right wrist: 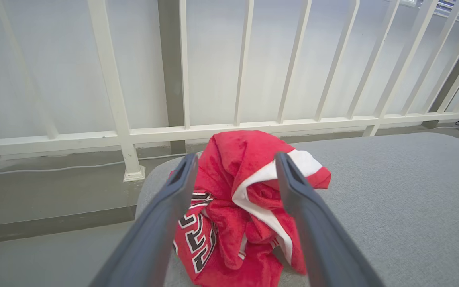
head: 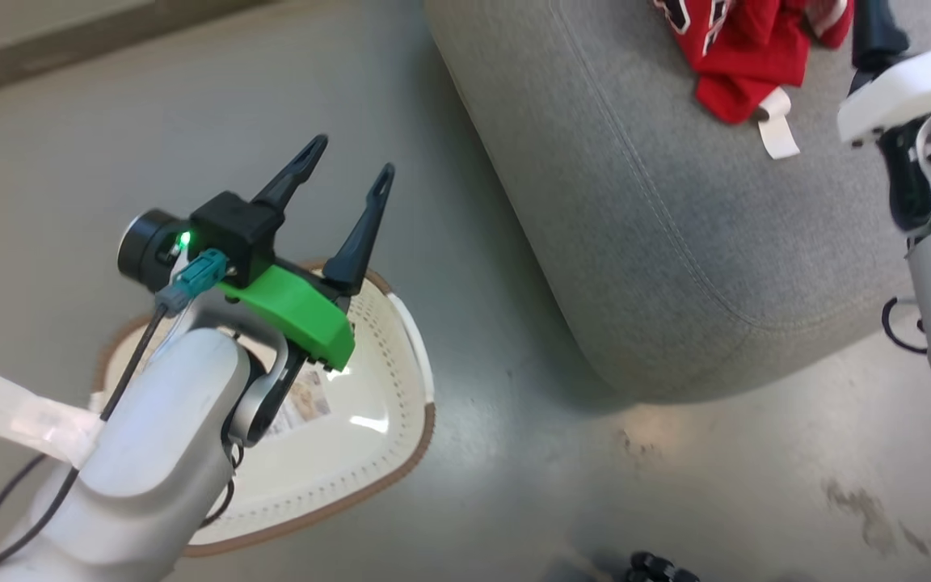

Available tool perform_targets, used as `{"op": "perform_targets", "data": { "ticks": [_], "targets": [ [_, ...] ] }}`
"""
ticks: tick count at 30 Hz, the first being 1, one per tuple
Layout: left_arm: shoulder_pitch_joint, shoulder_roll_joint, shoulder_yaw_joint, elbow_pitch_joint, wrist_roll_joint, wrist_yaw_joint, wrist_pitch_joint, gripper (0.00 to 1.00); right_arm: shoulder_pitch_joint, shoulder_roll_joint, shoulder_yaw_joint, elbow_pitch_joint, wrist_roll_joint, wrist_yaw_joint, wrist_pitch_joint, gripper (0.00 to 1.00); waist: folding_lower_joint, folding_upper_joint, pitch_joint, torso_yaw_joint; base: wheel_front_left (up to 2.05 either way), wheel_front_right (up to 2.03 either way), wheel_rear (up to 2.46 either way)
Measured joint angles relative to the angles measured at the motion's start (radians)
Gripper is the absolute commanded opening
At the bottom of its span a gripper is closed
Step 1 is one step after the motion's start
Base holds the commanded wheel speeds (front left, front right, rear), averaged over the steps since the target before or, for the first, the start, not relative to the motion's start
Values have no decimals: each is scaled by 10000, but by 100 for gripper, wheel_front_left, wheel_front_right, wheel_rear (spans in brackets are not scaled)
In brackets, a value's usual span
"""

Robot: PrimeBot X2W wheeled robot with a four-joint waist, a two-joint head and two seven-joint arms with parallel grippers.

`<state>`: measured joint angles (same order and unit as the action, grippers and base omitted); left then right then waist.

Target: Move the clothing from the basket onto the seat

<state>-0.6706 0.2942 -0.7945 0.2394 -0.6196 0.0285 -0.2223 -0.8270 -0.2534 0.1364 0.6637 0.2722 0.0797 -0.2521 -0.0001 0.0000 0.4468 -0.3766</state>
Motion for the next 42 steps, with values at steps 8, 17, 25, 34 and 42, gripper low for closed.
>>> {"op": "perform_targets", "data": {
  "ticks": [8, 17, 25, 34, 42],
  "targets": [
    [673, -115, 637, 539, -422, 267, -211, 100, 769, 230, 180, -341, -92, 109, -27, 100, 0, 0, -821, 683, 0, 0, 0],
    [1605, -198, 1553, 982, -596, 604, -267, 100, 1996, 610, 115, -644, 272, 245, -27, 100, 0, 0, -1677, 1755, 0, 0, 0],
    [2430, -221, 2527, 872, -525, 779, -293, 100, 3065, 717, 199, -1097, 267, 245, -27, 100, 0, 0, -2423, 2722, 0, 0, 0],
    [3686, -199, 3624, 489, -267, 869, -293, 100, 4439, 1306, 247, -1866, 261, 63, -27, 100, 0, 0, -3283, 3509, 0, 0, 0],
    [4737, -196, 4299, 69, 113, 880, -293, 100, 5566, 1578, 408, -2447, 140, -196, -27, 100, 0, 0, -3758, 3779, 0, 0, 0]
  ]
}}
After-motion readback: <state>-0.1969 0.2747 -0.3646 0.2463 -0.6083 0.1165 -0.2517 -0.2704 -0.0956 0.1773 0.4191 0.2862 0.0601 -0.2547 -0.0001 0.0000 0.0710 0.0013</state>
